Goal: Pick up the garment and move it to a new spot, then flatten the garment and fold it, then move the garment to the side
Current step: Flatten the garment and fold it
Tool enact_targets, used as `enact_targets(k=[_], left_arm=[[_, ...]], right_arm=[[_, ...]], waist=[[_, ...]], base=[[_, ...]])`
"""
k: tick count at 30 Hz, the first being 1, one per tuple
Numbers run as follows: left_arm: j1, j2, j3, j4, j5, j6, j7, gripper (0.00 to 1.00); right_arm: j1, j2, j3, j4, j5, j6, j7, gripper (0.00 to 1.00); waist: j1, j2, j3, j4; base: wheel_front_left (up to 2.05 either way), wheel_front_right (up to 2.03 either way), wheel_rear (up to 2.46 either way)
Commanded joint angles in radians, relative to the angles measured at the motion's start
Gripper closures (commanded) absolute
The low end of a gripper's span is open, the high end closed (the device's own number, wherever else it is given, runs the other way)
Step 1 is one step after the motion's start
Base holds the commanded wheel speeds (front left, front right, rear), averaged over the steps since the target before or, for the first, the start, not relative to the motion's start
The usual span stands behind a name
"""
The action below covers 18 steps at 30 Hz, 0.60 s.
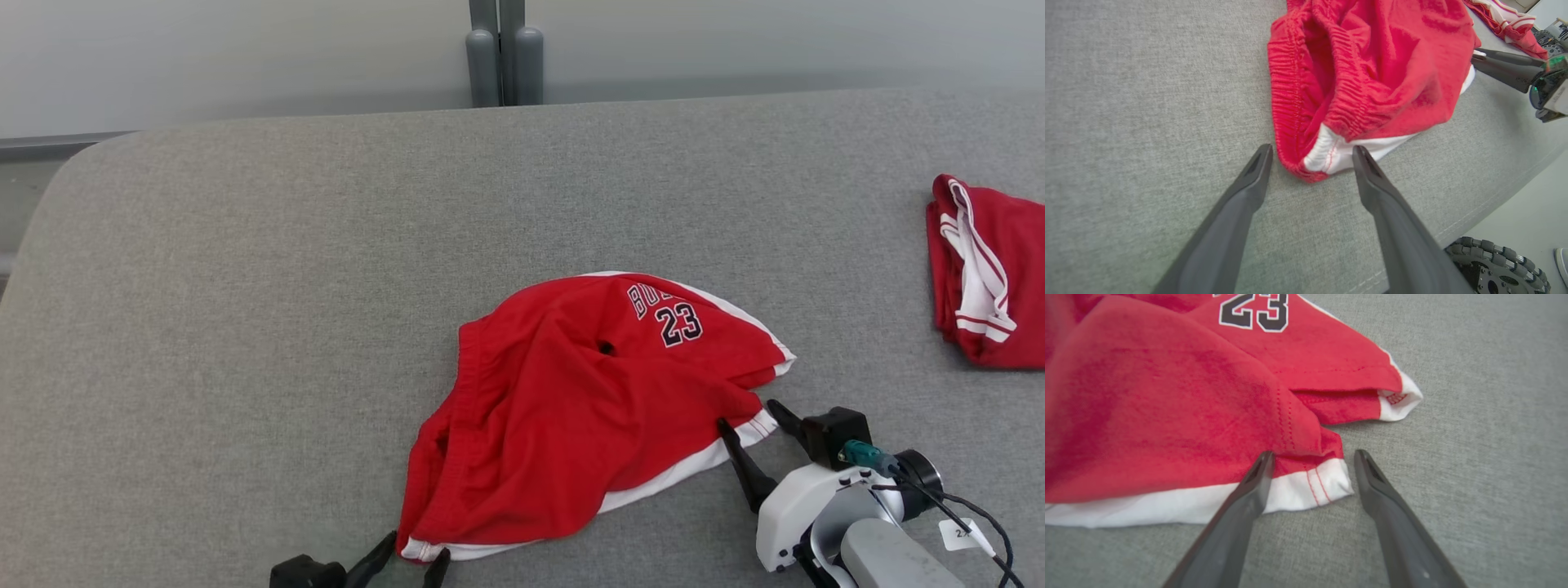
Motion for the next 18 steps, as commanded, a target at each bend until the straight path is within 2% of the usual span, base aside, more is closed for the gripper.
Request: enact_targets(k=[1,2,3,4,7,10,14,18], left_arm=[[-0.024,0.012,-0.012,0.007,-0.007,0.002,-0.006,0.24],[-0.028,0.012,-0.021,0.010,-0.019,0.002,-0.005,0.68],[-0.032,0.014,-0.032,0.015,-0.028,0.002,0.001,1.00],[-0.037,0.019,-0.047,0.021,-0.040,0.002,0.010,1.00],[-0.045,0.025,-0.065,0.019,-0.088,0.002,0.011,1.00],[-0.041,0.038,-0.052,-0.045,-0.168,0.002,0.008,1.00],[-0.048,0.097,0.003,-0.249,-0.242,0.002,0.002,1.00],[-0.082,0.170,0.100,-0.534,-0.269,0.029,0.004,1.00]], right_arm=[[-0.004,0.003,0.017,0.023,0.018,0.000,0.003,0.00],[-0.008,0.004,0.027,0.030,0.026,0.000,0.007,0.25],[-0.011,0.007,0.037,0.036,0.041,0.000,0.010,0.80],[-0.012,0.014,0.054,0.038,0.068,0.000,0.014,1.00],[-0.018,-0.003,0.081,0.023,0.137,-0.001,0.015,1.00],[-0.003,-0.034,0.078,-0.063,0.227,-0.001,-0.001,1.00],[0.045,-0.132,0.030,-0.325,0.365,-0.001,0.002,1.00],[0.101,-0.235,-0.112,-0.676,0.515,-0.001,0.082,1.00]], waist=[[0.0000,0.0000,0.007,-0.007],[0.0000,0.0000,0.009,-0.008],[0.0000,0.0000,0.010,-0.011],[0.0000,0.0000,0.010,-0.015],[0.0000,0.0000,0.008,-0.023],[0.0000,0.0000,0.006,-0.026],[0.0000,0.0000,0.011,-0.038],[0.0000,0.0000,0.030,-0.061]], base=[[0.00,0.00,0.00],[0.00,0.00,0.00],[0.00,0.00,0.00],[0.00,0.00,0.00],[0.00,0.00,0.00],[0.00,0.00,0.00],[0.00,0.00,0.00],[0.00,0.00,0.00]])
